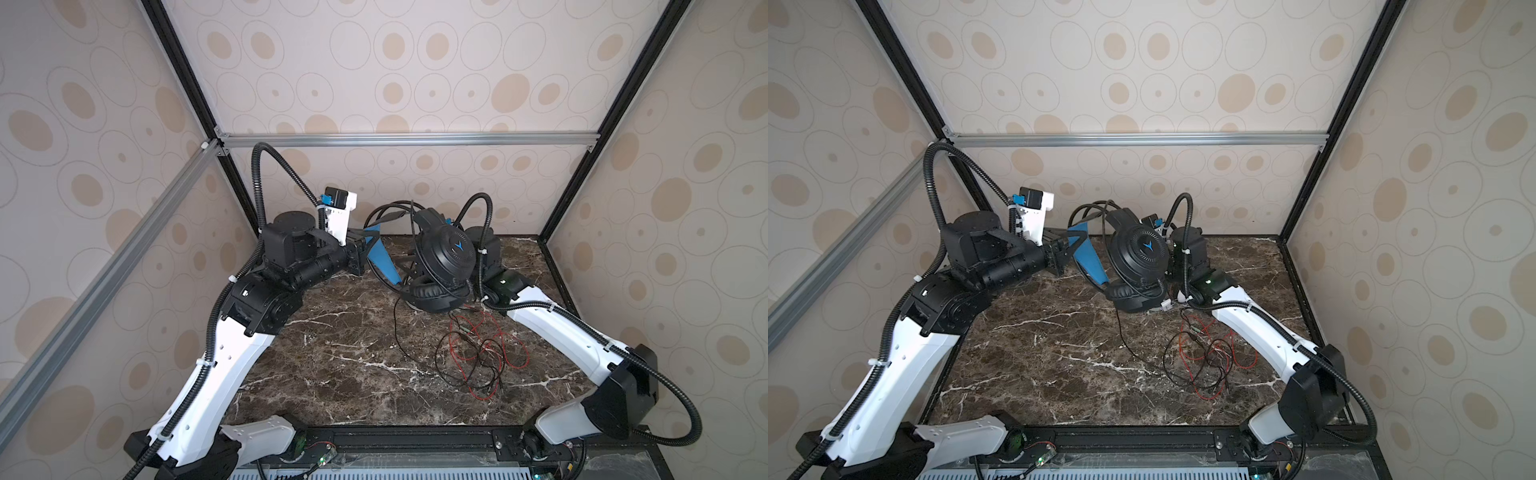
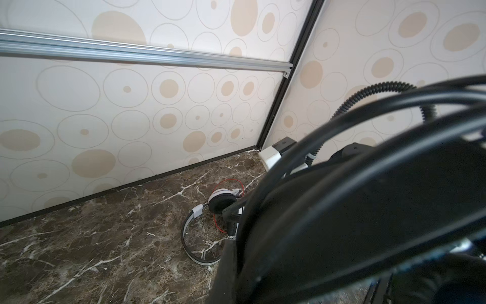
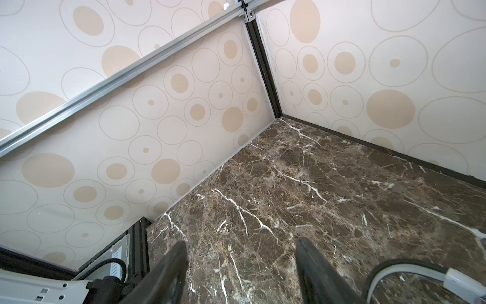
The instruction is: Wrap the headphones
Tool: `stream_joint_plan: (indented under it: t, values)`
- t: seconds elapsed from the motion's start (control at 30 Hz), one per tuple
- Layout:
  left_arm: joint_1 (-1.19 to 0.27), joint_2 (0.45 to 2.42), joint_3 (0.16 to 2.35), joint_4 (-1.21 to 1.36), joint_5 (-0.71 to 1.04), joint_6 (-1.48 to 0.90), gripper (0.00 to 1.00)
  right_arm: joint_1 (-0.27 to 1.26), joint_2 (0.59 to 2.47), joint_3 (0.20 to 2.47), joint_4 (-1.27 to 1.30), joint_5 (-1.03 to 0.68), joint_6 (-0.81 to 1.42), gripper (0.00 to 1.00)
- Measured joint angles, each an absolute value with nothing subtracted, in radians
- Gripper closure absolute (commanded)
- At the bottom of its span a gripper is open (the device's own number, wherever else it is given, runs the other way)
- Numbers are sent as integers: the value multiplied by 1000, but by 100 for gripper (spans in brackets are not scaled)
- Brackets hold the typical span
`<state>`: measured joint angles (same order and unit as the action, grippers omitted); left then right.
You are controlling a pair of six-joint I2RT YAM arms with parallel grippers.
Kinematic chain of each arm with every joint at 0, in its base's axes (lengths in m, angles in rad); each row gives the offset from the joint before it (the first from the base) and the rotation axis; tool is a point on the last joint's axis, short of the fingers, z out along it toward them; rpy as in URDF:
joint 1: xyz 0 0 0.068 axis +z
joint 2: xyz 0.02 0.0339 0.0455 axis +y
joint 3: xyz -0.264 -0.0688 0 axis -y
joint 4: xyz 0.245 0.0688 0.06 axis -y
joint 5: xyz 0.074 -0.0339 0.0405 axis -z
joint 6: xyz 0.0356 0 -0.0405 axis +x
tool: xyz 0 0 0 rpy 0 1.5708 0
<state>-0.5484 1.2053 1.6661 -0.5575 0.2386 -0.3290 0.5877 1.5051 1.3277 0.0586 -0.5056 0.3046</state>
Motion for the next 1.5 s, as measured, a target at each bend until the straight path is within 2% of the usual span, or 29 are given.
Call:
stream_joint_plan:
  t: [0.43, 0.83, 0.93, 1.03, 1.17, 1.3, 1.5]
  values:
    - [-548, 1270, 1743, -562, 99, -384, 100, 588, 1640, 1187, 323, -513, 452, 36]
    - [-548, 1296, 1760, -551, 14, -432, 100, 595, 1746, 1028, 518, -507, 595, 46]
    - [-548, 1299, 1766, -549, 0, -442, 100, 596, 1749, 997, 532, -506, 609, 58]
    - [-548, 1305, 1772, -546, -23, -459, 100, 597, 1749, 973, 542, -503, 617, 76]
    - [-545, 1306, 1771, -549, -99, -501, 100, 605, 1736, 943, 511, -493, 600, 90]
    - [-524, 1306, 1770, -548, -167, -537, 100, 631, 1665, 915, 403, -461, 548, 97]
    - [-453, 1311, 1744, -536, -245, -567, 100, 710, 1482, 903, 189, -371, 435, 98]
